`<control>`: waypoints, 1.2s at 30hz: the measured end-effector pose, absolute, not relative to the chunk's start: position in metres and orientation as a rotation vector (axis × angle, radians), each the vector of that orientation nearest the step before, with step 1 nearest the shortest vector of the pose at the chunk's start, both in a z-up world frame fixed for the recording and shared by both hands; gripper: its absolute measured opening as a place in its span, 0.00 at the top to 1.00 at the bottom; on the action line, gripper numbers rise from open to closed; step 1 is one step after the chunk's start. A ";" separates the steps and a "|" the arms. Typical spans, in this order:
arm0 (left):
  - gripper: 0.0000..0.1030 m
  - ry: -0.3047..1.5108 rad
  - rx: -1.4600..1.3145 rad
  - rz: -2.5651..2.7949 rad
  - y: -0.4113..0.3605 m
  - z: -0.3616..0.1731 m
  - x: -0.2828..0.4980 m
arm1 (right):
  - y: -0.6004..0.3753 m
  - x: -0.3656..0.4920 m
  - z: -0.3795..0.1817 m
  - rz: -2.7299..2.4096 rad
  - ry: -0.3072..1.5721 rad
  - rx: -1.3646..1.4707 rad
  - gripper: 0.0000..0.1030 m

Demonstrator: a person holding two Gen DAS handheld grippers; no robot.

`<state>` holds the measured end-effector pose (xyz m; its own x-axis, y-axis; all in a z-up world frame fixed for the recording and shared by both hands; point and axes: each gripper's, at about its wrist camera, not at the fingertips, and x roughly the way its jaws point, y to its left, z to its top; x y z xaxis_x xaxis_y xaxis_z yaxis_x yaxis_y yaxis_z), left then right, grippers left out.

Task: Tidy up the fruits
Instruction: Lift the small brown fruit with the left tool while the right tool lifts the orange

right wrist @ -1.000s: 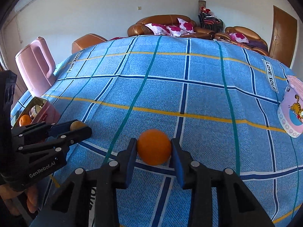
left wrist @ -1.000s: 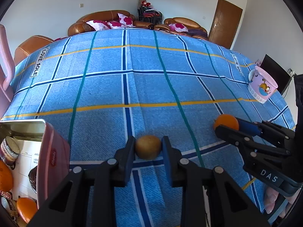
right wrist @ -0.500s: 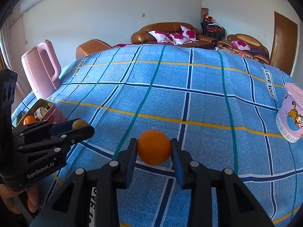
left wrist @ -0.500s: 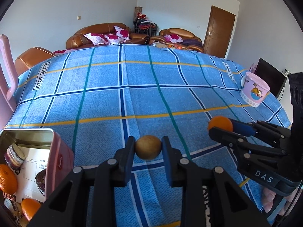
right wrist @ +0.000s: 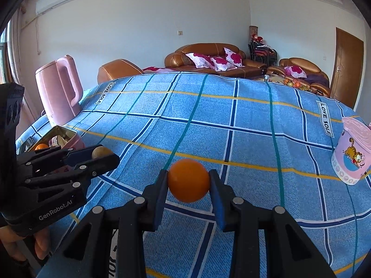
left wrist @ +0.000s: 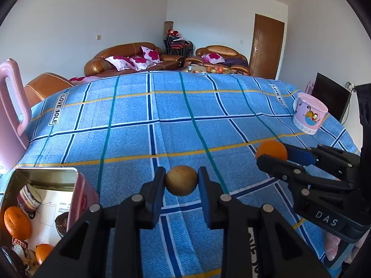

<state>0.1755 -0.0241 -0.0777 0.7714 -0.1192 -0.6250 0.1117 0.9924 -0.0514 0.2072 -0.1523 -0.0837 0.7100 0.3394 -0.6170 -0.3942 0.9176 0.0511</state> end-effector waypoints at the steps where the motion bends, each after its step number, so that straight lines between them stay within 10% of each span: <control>1: 0.71 0.672 -0.009 -0.123 -0.024 -0.077 0.175 | -0.152 0.206 -0.083 0.408 0.662 -0.088 0.64; 36: 0.71 0.505 0.038 -0.063 -0.029 -0.061 0.147 | -0.156 0.181 -0.068 0.401 0.491 -0.102 0.64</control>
<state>0.1465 -0.0292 -0.0609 0.8732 -0.0508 -0.4847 0.0698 0.9973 0.0212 0.1807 -0.1558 -0.0676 0.8059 0.3494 -0.4780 -0.3977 0.9175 0.0000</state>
